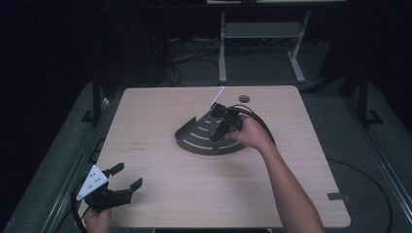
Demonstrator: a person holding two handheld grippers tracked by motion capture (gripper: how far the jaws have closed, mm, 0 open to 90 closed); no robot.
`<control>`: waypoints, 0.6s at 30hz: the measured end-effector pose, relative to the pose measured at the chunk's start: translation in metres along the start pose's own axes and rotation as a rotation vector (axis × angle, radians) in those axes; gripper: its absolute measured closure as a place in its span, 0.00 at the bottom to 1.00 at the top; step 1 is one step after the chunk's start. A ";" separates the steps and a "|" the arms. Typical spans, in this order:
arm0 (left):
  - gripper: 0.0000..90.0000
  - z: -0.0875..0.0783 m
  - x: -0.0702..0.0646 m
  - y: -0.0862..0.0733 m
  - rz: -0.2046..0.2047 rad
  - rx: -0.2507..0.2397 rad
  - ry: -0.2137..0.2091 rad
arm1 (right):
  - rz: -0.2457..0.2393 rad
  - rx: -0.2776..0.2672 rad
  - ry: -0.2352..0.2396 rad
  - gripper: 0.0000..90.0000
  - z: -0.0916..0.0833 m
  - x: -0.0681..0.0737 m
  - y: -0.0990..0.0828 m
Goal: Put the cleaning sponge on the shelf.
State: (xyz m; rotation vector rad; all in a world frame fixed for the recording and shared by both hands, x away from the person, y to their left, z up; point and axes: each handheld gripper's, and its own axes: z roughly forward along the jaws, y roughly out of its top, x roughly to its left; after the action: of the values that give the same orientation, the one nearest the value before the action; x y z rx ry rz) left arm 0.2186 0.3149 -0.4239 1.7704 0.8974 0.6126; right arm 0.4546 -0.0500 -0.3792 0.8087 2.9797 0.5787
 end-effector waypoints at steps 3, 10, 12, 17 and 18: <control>0.15 0.000 0.000 0.001 0.007 0.002 0.000 | 0.005 0.001 -0.001 0.37 0.003 -0.001 0.000; 0.15 0.000 0.000 0.000 0.005 0.003 -0.002 | 0.039 -0.001 0.004 0.37 0.015 -0.009 -0.003; 0.15 -0.001 0.000 0.000 0.007 0.002 0.001 | 0.054 -0.003 0.004 0.37 0.019 -0.012 -0.004; 0.15 -0.001 0.000 0.000 0.004 0.000 0.000 | 0.064 -0.001 0.002 0.37 0.024 -0.014 -0.006; 0.15 -0.001 0.000 0.000 0.005 0.000 -0.001 | 0.064 0.006 0.001 0.37 0.025 -0.014 -0.006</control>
State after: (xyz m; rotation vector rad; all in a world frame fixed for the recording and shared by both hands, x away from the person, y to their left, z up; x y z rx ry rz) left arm 0.2182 0.3155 -0.4236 1.7738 0.8927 0.6150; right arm 0.4663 -0.0529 -0.4063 0.9081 2.9671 0.5728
